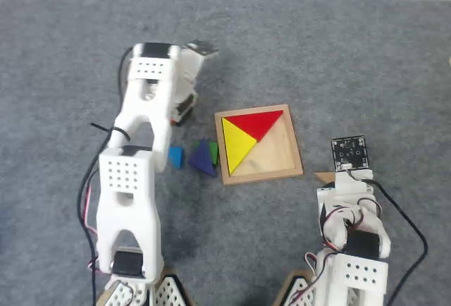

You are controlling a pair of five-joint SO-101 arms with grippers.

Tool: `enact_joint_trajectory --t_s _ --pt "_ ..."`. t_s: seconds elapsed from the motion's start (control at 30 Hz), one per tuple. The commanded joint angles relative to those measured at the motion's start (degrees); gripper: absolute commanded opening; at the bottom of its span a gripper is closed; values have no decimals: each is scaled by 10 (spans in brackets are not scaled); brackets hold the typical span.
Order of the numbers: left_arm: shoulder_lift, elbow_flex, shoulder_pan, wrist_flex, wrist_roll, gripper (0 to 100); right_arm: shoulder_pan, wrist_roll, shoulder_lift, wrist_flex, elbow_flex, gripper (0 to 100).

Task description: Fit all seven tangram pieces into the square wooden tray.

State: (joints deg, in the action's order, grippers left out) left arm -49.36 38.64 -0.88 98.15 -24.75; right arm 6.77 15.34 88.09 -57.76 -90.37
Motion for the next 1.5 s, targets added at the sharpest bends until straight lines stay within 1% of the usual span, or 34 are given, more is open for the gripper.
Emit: enact_joint_trajectory --t_s 0.0,0.1,0.2,0.4,0.53,0.87,1.03,1.1,1.33,1.47 --pt "135 -111 59 23 -4 20 -3 2 10 3 4 143" --pt "170 -176 69 5 -4 22 -3 2 10 3 4 143" --pt "166 -190 57 -7 -4 28 -3 2 10 3 4 143" --pt "151 -186 18 -47 1 111 -3 2 10 3 4 143" --pt "148 -189 0 -68 2 122 -3 2 10 3 4 143" --pt "149 -160 3 -76 4 124 -3 2 10 1 4 143" --pt "147 -162 0 -84 21 207 -3 2 10 1 4 143" --pt "145 -171 -2 -94 20 214 -3 2 10 0 4 143" --pt "74 -174 -2 -131 20 214 -3 2 10 0 4 143" --pt "55 -174 -1 -135 20 213 -3 2 10 0 4 143"
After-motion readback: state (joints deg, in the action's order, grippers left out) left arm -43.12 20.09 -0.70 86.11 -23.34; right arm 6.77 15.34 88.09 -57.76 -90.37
